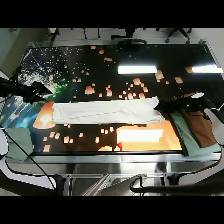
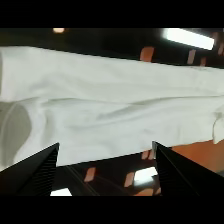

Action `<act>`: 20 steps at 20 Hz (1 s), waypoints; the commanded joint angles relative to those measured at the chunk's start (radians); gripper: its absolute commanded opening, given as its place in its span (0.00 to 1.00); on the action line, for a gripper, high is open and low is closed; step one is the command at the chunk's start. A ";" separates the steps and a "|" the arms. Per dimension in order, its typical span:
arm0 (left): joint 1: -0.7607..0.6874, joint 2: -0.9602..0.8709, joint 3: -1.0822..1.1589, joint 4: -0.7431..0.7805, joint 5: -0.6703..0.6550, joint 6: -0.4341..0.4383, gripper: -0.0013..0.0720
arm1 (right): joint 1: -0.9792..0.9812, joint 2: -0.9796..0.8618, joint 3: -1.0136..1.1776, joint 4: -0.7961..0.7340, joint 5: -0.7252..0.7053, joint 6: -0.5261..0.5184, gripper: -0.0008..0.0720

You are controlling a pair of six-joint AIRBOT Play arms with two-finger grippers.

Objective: Fold the shirts.

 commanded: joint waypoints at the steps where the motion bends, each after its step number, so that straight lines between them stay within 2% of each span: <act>1: -0.097 0.016 -0.002 -0.001 0.016 -0.001 0.91 | 0.013 -0.002 0.002 0.058 0.043 -0.030 0.08; 2: -0.145 0.016 -0.015 -0.002 0.039 -0.001 0.83 | 0.017 0.000 0.002 0.060 0.055 -0.033 0.04; 3: -0.198 0.016 -0.034 -0.002 0.060 0.000 0.39 | 0.018 0.009 0.002 0.060 0.069 -0.035 0.04; 4: -0.249 0.016 -0.059 -0.002 0.088 0.002 0.04 | 0.017 0.026 0.003 0.059 0.086 -0.035 0.04; 9: -0.590 -0.012 -0.208 -0.003 0.335 0.003 0.04 | -0.022 0.170 0.061 0.058 0.195 0.003 0.04; 12: -0.788 -0.111 -0.180 -0.001 0.473 -0.001 0.04 | -0.045 0.248 0.137 0.059 0.312 0.065 0.04; 14: -0.892 -0.209 -0.095 0.000 0.509 -0.008 0.04 | -0.044 0.291 0.192 0.059 0.359 0.085 0.04; 16: -0.970 -0.317 0.021 0.000 0.517 -0.055 0.04 | -0.044 0.323 0.251 0.059 0.394 0.117 0.04; 20: -1.044 -0.496 0.270 -0.002 0.452 -0.142 0.04 | -0.044 0.338 0.365 0.058 0.443 0.144 0.04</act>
